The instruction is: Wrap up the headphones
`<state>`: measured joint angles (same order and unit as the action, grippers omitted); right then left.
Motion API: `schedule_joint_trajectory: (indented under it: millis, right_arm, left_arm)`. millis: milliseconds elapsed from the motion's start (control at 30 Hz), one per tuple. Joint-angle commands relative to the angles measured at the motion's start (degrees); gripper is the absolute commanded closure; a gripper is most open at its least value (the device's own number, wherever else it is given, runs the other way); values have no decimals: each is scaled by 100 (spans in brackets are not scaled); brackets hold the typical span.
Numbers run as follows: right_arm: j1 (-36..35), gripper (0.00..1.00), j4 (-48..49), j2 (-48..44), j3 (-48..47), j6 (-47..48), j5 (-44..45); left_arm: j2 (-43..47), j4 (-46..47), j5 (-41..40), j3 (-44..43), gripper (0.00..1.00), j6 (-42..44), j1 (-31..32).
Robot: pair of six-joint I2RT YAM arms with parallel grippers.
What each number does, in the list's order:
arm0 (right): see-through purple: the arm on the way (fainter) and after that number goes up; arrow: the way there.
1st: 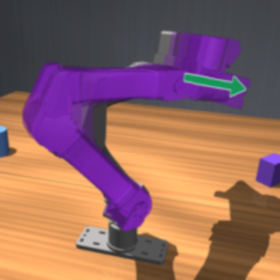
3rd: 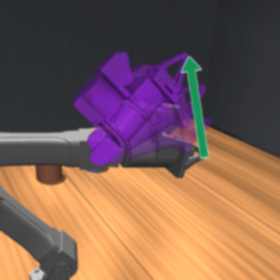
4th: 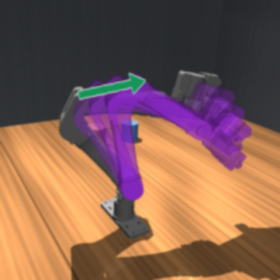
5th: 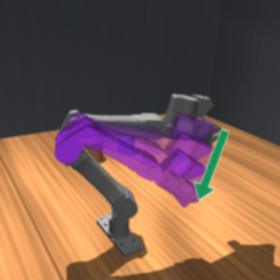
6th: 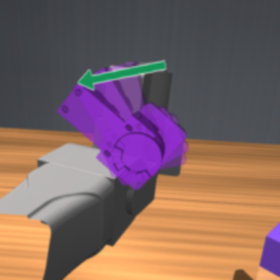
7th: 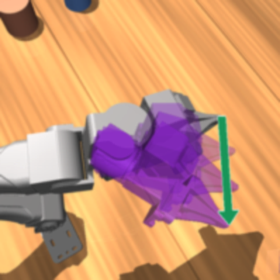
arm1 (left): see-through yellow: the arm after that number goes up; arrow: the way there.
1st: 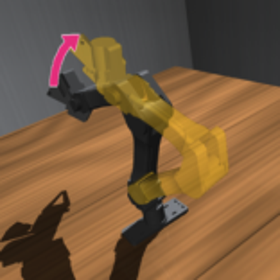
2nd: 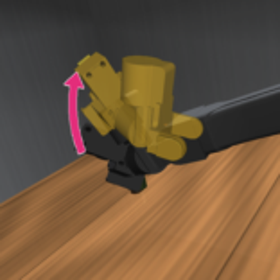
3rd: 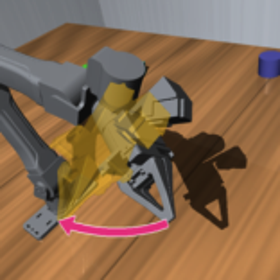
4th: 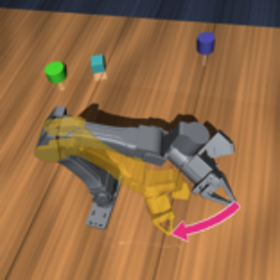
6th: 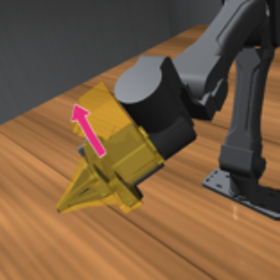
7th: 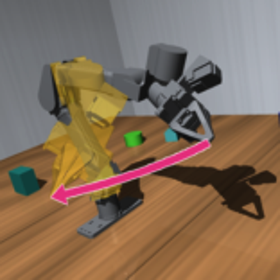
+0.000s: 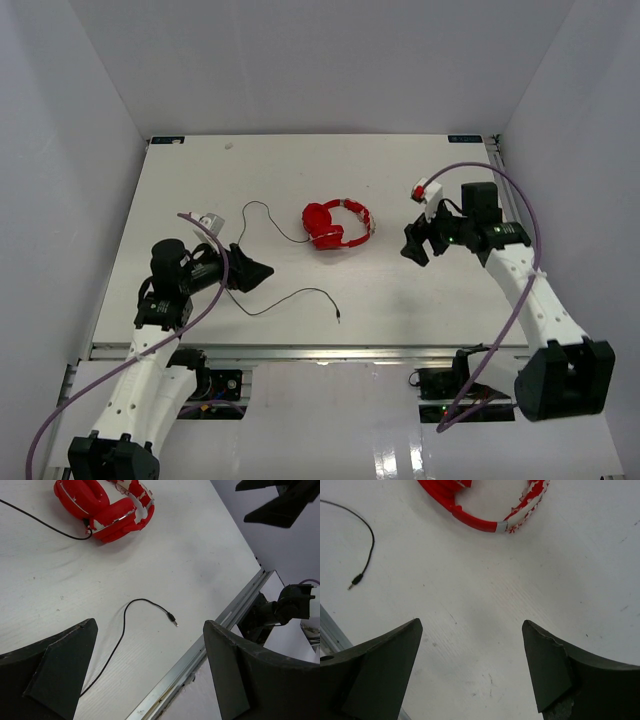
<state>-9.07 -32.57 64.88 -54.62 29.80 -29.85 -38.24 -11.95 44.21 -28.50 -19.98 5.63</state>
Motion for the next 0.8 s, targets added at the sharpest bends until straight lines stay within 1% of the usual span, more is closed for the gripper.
schedule_joint_trajectory:
  millis: [0,33,67,100,133,167,267,367,500,600,767]
  right_arm:
    - [151,20,471,1335,-1058,-816,-522]
    - [146,23,623,1589,-1262,-1157,-451]
    - [136,22,745,1994,-1558,-1369,-286]
    - [125,20,836,2516,-1821,-1431,-94]
    - [119,13,747,2879,-2120,-1409,-64]
    - [112,9,664,3197,-2493,-1386,-60]
    - [-9,6,480,4210,-3258,-1440,-52]
    - [-311,7,477,4793,-3707,-1500,167]
    - [-849,10,620,5441,-4065,-1731,1109]
    - [-1014,12,576,5807,-4256,-1699,1458]
    - [-1140,21,594,6103,-4335,-1489,1753]
  left_arm:
    - [-7,-58,-156,29,2,43,112]
    - [16,-67,-197,24,2,52,138]
    - [50,-80,-235,17,2,56,168]
    - [89,-97,-263,11,2,56,202]
    - [117,-97,-269,11,2,56,213]
    - [140,-97,-264,11,2,60,219]
    - [213,-106,-261,2,2,75,221]
    - [275,-106,-263,2,2,73,237]
    - [308,-97,-264,2,2,81,229]
    - [301,-105,-238,-7,2,82,229]
    - [308,-97,-214,-7,2,91,228]
